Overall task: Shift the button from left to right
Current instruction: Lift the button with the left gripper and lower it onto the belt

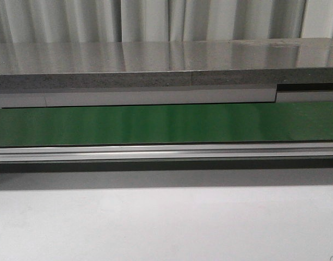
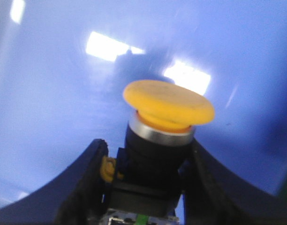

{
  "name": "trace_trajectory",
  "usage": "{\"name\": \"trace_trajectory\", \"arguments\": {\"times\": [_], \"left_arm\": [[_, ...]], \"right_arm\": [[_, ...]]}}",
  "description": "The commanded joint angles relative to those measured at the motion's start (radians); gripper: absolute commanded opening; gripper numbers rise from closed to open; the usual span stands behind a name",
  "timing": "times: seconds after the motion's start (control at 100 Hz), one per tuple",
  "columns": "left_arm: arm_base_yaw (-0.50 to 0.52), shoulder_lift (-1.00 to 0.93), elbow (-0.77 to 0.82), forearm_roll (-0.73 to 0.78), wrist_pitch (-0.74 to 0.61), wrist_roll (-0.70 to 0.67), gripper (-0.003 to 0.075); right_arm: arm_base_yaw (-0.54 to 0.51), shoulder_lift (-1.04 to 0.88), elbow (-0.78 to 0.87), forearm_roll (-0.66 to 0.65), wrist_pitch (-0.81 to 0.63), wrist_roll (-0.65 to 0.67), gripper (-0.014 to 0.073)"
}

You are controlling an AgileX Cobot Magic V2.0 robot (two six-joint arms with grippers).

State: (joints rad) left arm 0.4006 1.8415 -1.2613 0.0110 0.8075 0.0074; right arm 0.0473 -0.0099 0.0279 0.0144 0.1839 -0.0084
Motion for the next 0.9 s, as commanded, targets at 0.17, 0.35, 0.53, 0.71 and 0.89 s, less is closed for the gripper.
{"name": "trace_trajectory", "arguments": {"times": [0.17, 0.35, 0.53, 0.71, 0.89], "left_arm": [[-0.054, -0.158, -0.043, -0.11, -0.009, 0.052, -0.002], [-0.174, -0.158, -0.043, -0.108, 0.007, 0.075, -0.002], [-0.268, -0.141, -0.043, -0.099, 0.007, 0.09, -0.002], [-0.307, -0.14, -0.043, -0.099, -0.009, 0.092, -0.0018], [-0.309, -0.14, -0.043, -0.099, -0.014, 0.092, 0.012]], "right_arm": [[-0.006, -0.021, -0.015, -0.009, -0.076, -0.003, -0.0067], [-0.006, -0.021, -0.015, -0.009, -0.076, -0.003, -0.0067], [-0.006, -0.021, -0.015, -0.009, -0.076, -0.003, -0.0067], [-0.006, -0.021, -0.015, -0.009, -0.076, -0.003, -0.0067], [-0.006, -0.021, -0.015, -0.009, -0.076, -0.003, -0.0067]]}}
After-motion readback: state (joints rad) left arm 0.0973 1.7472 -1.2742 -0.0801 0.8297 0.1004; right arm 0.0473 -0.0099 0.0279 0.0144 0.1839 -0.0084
